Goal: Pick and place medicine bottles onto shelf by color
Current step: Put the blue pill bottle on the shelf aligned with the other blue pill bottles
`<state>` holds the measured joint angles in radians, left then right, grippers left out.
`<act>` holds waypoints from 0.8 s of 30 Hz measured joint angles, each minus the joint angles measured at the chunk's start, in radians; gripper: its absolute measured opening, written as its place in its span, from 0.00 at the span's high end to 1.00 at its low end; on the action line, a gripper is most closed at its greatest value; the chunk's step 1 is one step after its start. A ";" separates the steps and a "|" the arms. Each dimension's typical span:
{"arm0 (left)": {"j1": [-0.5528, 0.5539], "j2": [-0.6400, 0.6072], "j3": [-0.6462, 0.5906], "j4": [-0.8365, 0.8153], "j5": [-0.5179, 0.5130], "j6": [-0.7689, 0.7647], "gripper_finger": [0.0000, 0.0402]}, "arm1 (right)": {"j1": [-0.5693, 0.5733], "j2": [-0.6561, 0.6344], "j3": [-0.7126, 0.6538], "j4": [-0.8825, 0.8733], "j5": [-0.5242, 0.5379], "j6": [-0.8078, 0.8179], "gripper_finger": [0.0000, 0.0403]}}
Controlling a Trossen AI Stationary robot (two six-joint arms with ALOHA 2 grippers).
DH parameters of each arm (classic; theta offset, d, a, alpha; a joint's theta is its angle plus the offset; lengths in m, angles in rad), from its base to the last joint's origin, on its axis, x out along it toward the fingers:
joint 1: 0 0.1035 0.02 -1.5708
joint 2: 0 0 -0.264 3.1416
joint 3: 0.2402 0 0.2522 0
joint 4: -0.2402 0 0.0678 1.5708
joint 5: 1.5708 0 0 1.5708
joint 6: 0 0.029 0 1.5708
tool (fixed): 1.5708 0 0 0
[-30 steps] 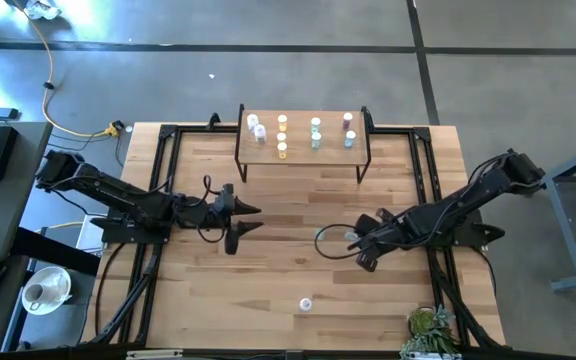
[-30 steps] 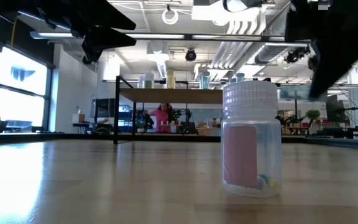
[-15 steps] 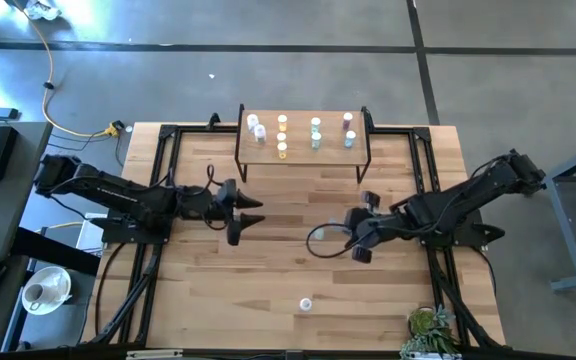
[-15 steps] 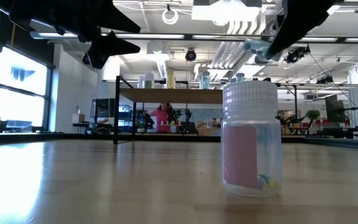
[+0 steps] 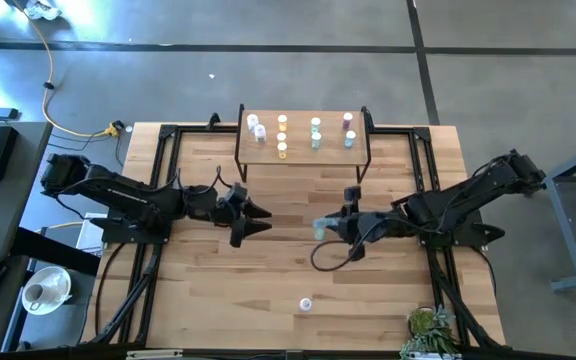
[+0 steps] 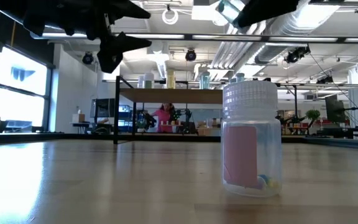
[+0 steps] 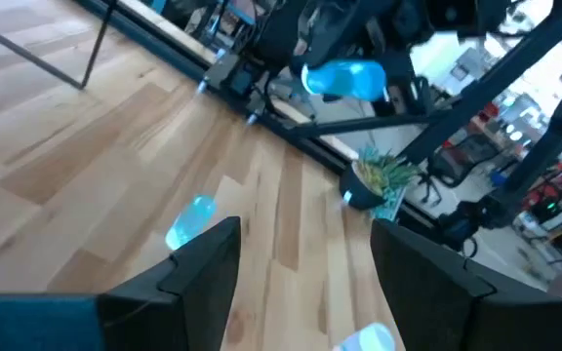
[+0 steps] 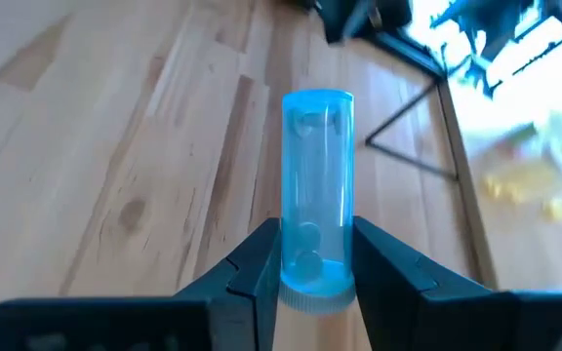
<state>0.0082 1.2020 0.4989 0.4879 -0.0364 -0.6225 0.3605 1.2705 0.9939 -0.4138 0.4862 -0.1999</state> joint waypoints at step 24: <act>0.106 0.314 0.400 -0.053 0.237 -0.062 0.46 | 0.034 0.000 0.000 0.056 0.169 -0.611 0.76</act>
<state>0.1140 1.5157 0.8991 0.4347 0.2007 -0.6849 0.3943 1.2709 0.9939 -0.3580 0.6554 -0.8112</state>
